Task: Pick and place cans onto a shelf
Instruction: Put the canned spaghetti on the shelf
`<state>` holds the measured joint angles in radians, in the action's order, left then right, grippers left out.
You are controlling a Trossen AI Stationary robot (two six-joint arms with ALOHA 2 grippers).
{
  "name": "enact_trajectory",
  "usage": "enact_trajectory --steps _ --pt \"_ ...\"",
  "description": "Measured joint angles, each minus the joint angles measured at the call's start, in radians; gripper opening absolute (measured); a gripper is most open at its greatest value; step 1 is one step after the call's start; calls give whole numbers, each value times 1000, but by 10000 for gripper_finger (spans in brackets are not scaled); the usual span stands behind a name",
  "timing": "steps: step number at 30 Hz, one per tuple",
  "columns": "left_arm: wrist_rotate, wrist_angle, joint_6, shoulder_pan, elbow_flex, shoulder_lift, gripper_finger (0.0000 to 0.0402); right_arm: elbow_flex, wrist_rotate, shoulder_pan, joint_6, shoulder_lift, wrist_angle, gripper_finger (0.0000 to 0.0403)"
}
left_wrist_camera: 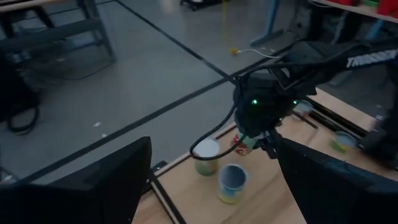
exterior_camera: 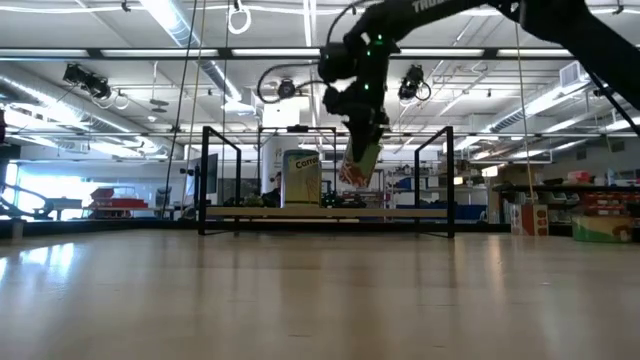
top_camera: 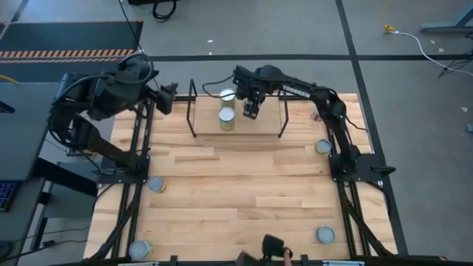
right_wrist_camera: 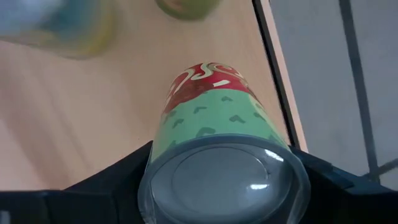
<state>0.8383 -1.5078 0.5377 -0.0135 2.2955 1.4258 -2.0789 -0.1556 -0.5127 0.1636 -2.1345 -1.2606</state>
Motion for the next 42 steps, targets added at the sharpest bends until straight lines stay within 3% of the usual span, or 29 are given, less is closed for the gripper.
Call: enact_trajectory --steps 5,20,34,42 --pt "0 8 1 71 0 1 352 1 74 -58 41 -49 28 294" --pt "-31 15 -28 144 0 1 352 1 91 -64 20 -52 103 296" --pt "-31 14 -53 145 0 1 352 1 35 -84 -26 34 -91 296" --pt "-33 14 -53 145 -2 11 352 66 -61 -127 80 26 -78 306"
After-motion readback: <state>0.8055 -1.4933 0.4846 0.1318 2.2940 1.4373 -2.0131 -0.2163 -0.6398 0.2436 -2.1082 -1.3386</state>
